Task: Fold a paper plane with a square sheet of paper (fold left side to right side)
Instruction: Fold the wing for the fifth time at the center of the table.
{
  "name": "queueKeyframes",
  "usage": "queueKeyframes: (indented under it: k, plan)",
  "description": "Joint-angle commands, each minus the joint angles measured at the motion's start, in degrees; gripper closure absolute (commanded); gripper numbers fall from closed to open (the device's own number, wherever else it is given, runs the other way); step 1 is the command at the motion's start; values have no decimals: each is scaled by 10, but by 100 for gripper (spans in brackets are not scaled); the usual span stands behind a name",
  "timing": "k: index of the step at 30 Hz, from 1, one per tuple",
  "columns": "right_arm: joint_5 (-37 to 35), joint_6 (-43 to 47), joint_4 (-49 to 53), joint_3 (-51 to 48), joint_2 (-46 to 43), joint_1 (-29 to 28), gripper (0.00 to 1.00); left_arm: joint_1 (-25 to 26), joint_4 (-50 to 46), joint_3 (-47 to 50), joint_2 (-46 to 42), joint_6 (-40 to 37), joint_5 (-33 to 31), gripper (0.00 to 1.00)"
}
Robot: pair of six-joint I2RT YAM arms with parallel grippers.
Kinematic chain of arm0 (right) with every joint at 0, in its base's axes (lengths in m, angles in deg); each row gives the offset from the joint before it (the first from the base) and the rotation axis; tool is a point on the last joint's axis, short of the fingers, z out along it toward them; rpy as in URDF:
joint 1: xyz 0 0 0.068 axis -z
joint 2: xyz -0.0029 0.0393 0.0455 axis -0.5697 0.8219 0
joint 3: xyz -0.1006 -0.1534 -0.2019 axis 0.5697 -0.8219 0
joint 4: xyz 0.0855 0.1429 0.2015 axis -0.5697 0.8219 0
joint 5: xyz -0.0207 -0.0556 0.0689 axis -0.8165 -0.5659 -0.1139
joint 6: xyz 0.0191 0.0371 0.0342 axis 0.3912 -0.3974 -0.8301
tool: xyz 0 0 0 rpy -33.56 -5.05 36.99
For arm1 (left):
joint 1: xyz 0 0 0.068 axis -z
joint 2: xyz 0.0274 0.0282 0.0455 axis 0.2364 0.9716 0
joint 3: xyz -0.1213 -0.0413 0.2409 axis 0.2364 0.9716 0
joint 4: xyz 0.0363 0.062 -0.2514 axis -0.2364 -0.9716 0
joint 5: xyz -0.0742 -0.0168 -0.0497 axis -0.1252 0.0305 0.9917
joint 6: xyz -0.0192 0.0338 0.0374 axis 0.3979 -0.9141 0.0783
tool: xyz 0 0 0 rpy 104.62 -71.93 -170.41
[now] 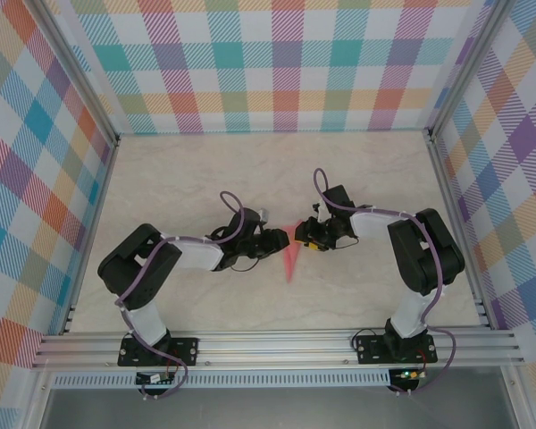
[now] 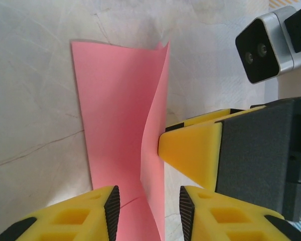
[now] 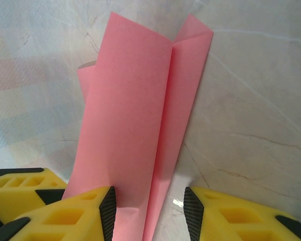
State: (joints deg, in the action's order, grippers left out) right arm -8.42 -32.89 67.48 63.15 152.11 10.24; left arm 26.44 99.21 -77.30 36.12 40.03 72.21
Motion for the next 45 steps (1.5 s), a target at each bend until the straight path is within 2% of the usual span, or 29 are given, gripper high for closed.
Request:
queueKeyframes:
  k: [1,4,12,16,19,23,33,36,45]
  plan:
    - [-32,8,30,-5,26,-6,56,-7,13,-21,20,5,13,63]
    - [-31,8,30,-5,26,-6,56,-10,13,-27,32,5,15,66]
    - [-28,12,29,-5,24,-6,56,-20,9,-49,59,-7,19,93]
    - [-15,12,12,-9,-8,1,53,-29,2,-57,68,-23,24,99]
    - [4,10,6,-4,-41,25,48,-32,-5,-63,71,-37,32,100]
    - [32,4,3,15,-60,56,37,-33,-9,-71,72,-53,42,100]
    - [81,-43,-33,93,25,62,4,-33,-38,-93,76,-75,51,100]
    - [83,-47,-26,112,47,61,0,-33,-40,-96,78,-76,51,100]
    - [85,-49,-26,128,73,54,0,-33,-40,-96,81,-76,53,100]
